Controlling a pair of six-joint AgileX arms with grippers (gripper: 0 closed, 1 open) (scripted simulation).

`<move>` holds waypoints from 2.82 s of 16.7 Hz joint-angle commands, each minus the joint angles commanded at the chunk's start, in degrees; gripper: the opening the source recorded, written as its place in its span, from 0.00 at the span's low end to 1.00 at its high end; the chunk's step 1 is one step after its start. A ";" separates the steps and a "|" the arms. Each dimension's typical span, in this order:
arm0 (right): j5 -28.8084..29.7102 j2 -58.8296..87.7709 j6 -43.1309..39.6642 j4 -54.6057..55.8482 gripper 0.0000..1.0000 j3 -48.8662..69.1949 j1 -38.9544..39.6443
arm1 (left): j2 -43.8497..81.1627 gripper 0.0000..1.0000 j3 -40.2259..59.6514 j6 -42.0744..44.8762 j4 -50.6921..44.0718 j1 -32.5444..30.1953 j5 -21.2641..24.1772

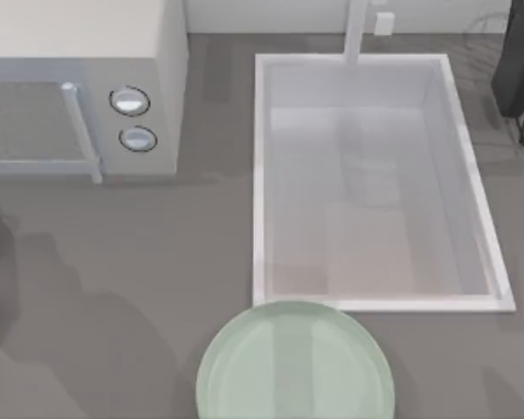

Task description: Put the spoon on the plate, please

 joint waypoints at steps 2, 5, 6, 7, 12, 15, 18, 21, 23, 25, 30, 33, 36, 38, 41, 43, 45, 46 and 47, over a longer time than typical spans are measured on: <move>0.00 0.00 0.00 0.00 1.00 0.00 0.00 | -1.26 0.00 2.92 0.04 -6.11 -0.11 0.20; 0.00 0.00 0.00 0.00 1.00 0.00 0.00 | -4.25 0.00 6.93 -0.09 -11.57 -0.36 0.37; 0.00 0.00 0.00 0.00 1.00 0.00 0.00 | -4.86 0.00 7.53 -0.15 -12.18 -0.43 0.32; 0.00 0.00 0.00 0.00 1.00 0.00 0.00 | -4.95 0.00 7.60 -0.16 -12.26 -0.44 0.31; 0.00 0.00 0.00 0.00 1.00 0.00 0.00 | -4.75 0.00 7.33 -0.51 -12.28 -0.32 0.28; 0.00 0.00 0.00 0.00 1.00 0.00 0.00 | -4.70 0.00 6.16 -5.42 -13.88 -1.13 0.28; 0.00 0.00 0.00 0.00 1.00 0.00 0.00 | -4.23 0.00 4.66 -15.55 -16.02 -3.59 0.23; 0.00 0.00 0.00 0.00 1.00 0.00 0.00 | -3.35 0.00 3.49 -29.78 -17.83 -8.14 0.07; 0.00 0.00 0.00 0.00 1.00 0.00 0.00 | -2.64 0.00 3.00 -40.92 -18.70 -12.31 -0.10; 0.00 0.00 0.00 0.00 1.00 0.00 0.00 | -1.92 0.00 2.78 -53.08 -19.20 -17.35 -0.34; 0.00 0.00 0.00 0.00 1.00 0.00 0.00 | -0.32 0.00 3.46 -86.43 -18.78 -32.69 -1.22; 0.00 0.00 0.00 0.00 1.00 0.00 0.00 | 0.46 0.00 4.65 -107.58 -17.37 -42.65 -1.89; 0.00 0.00 0.00 0.00 1.00 0.00 0.00 | 1.20 0.00 6.19 -128.81 -15.31 -52.26 -2.47; 0.00 0.00 0.00 0.00 1.00 0.00 0.00 | 1.70 0.00 7.27 -142.69 -13.73 -58.18 -2.66; 0.00 0.00 0.00 0.00 1.00 0.00 0.00 | 2.48 0.00 8.83 -162.30 -11.28 -65.97 -2.40; 0.00 0.00 0.00 0.00 1.00 0.00 0.00 | 2.99 0.00 9.77 -174.03 -9.74 -70.36 -1.79; 0.00 0.00 0.00 0.00 1.00 0.00 0.00 | 3.47 0.00 10.60 -184.42 -8.33 -74.15 -0.88; 0.00 0.00 0.00 0.00 1.00 0.00 0.00 | 3.69 0.00 10.97 -188.92 -7.71 -75.78 -0.33; 0.00 0.00 0.00 0.00 1.00 0.00 0.00 | 3.89 0.00 11.30 -193.04 -7.13 -77.27 0.25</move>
